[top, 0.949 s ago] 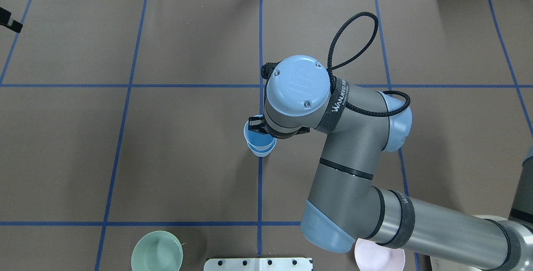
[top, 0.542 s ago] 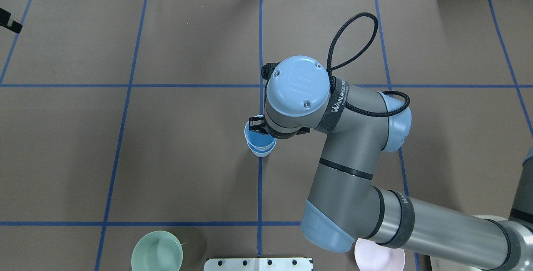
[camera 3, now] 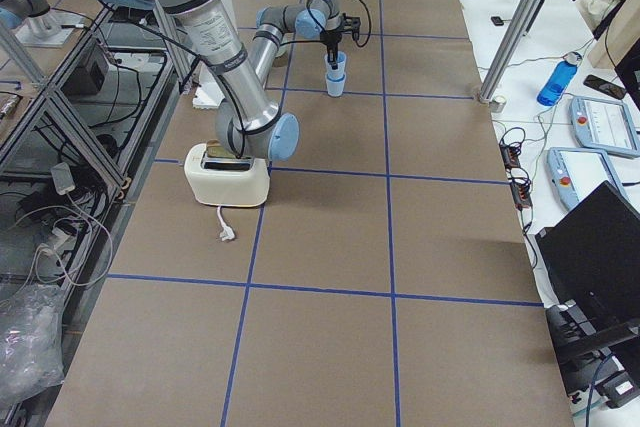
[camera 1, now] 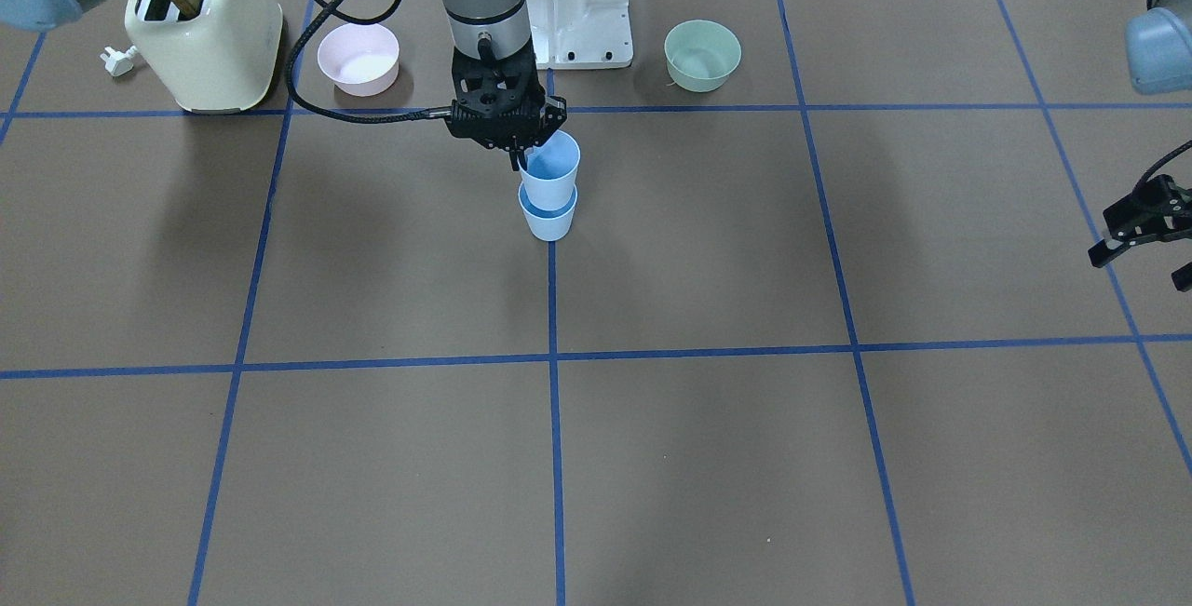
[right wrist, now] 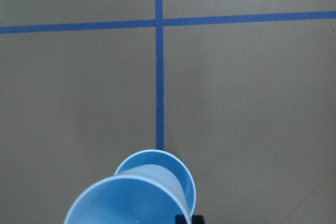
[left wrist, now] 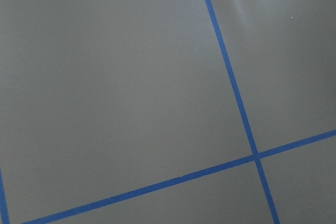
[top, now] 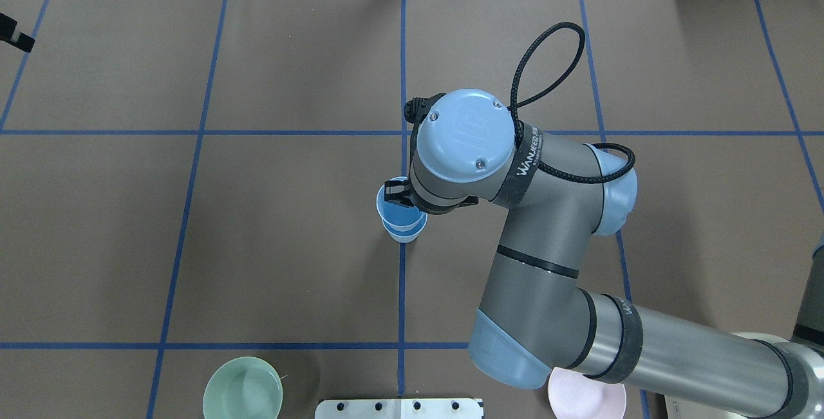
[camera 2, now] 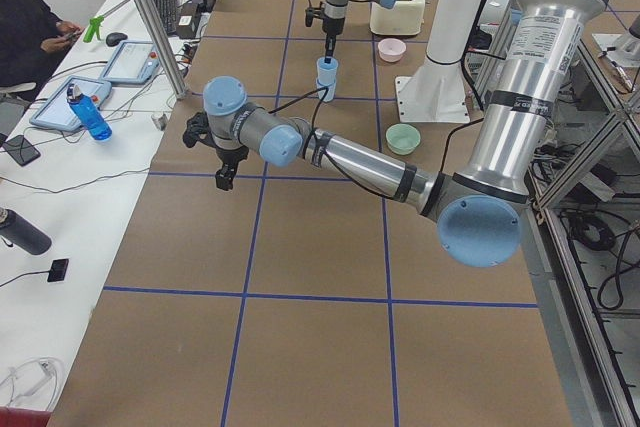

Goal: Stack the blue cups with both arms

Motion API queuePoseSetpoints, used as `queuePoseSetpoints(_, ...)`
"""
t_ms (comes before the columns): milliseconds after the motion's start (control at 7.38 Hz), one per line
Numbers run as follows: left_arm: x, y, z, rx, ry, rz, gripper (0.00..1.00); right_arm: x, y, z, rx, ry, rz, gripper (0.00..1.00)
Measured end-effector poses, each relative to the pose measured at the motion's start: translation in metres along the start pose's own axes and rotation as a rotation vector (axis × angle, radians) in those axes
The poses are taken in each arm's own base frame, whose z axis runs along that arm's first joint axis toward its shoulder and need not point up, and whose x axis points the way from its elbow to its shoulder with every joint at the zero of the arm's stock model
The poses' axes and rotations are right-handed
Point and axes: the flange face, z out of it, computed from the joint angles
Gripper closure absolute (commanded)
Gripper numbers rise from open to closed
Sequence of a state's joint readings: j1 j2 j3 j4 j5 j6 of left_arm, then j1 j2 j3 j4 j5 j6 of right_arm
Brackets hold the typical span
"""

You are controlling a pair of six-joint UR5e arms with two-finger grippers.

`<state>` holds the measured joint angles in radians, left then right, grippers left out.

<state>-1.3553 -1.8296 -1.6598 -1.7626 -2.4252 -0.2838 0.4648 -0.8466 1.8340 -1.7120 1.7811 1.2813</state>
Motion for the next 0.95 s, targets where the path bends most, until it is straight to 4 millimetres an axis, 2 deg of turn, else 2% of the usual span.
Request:
queuePoseSetpoints(136,-0.001,0.000,0.000,0.000,0.000,-0.001,0.02,0.001,0.000,0.001,0.003,-0.003,0.000,0.01)
queuePoseSetpoints(678,0.000,0.001,0.000,0.000,0.000,-0.001,0.02,0.005,-0.006,-0.005,0.041,-0.001,-0.001,0.00)
queuePoseSetpoints(814,-0.001,0.001,0.000,0.000,0.000,-0.001,0.02,0.013,-0.018,-0.015,0.051,-0.002,0.003,0.00)
queuePoseSetpoints(949,-0.001,0.001,0.000,0.000,0.002,0.000,0.02,0.032,-0.046,-0.034,0.053,0.000,0.005,0.00)
